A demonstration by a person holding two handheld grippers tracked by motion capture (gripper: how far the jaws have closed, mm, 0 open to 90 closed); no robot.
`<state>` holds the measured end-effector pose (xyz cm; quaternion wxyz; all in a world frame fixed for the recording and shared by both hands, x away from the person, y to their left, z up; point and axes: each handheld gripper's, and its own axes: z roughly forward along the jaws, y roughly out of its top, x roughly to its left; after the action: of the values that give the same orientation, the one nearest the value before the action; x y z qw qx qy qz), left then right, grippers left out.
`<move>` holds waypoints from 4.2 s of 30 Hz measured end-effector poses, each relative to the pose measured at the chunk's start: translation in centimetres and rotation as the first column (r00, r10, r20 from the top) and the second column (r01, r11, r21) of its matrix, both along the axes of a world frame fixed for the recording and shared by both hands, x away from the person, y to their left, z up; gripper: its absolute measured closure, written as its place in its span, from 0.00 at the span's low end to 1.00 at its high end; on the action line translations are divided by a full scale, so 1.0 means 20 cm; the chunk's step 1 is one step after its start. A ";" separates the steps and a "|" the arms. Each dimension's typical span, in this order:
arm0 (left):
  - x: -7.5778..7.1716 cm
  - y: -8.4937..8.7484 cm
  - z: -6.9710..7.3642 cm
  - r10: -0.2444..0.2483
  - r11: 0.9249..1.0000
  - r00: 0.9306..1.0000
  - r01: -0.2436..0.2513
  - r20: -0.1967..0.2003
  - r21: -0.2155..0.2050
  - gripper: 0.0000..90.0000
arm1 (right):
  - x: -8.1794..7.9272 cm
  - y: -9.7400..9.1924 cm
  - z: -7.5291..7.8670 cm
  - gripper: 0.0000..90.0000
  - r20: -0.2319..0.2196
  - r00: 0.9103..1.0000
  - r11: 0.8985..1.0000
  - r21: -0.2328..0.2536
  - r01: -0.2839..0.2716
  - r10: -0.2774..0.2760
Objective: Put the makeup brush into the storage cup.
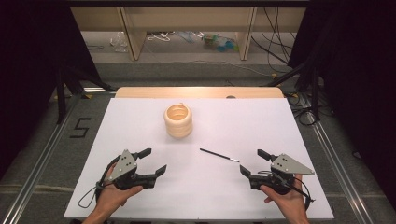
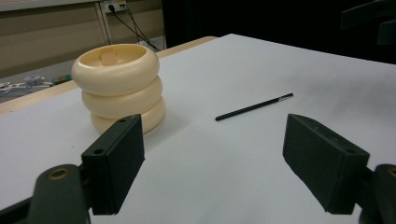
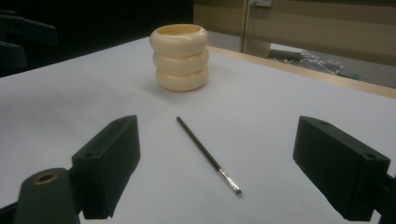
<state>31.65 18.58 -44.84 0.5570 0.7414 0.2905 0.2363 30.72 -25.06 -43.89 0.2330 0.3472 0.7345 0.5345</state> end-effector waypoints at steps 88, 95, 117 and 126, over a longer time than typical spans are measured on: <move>0.01 -0.02 -0.02 -0.016 1.000 1.000 0.017 -0.024 0.011 0.23 | 0.60 0.51 0.06 0.43 -0.446 0.884 0.701 -0.586 -0.406 0.138; 0.00 -0.02 -0.02 -0.021 1.000 1.000 0.021 -0.023 0.017 0.23 | 0.64 0.55 0.03 0.50 -0.486 0.866 0.663 -0.611 -0.432 0.116; 0.00 -0.03 -0.02 -0.024 1.000 0.999 0.025 -0.021 0.015 0.23 | 0.71 0.56 -0.03 0.63 -0.571 0.817 0.628 -0.607 -0.487 0.082; 0.00 -0.03 -0.02 -0.024 1.000 0.999 0.024 -0.025 0.011 0.23 | 0.73 0.57 -0.06 0.71 -0.591 0.803 0.613 -0.609 -0.503 0.071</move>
<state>31.72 18.04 -45.21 0.5519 0.7508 0.2871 0.2218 45.25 -13.74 -45.08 0.0568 0.2223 0.9674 0.1068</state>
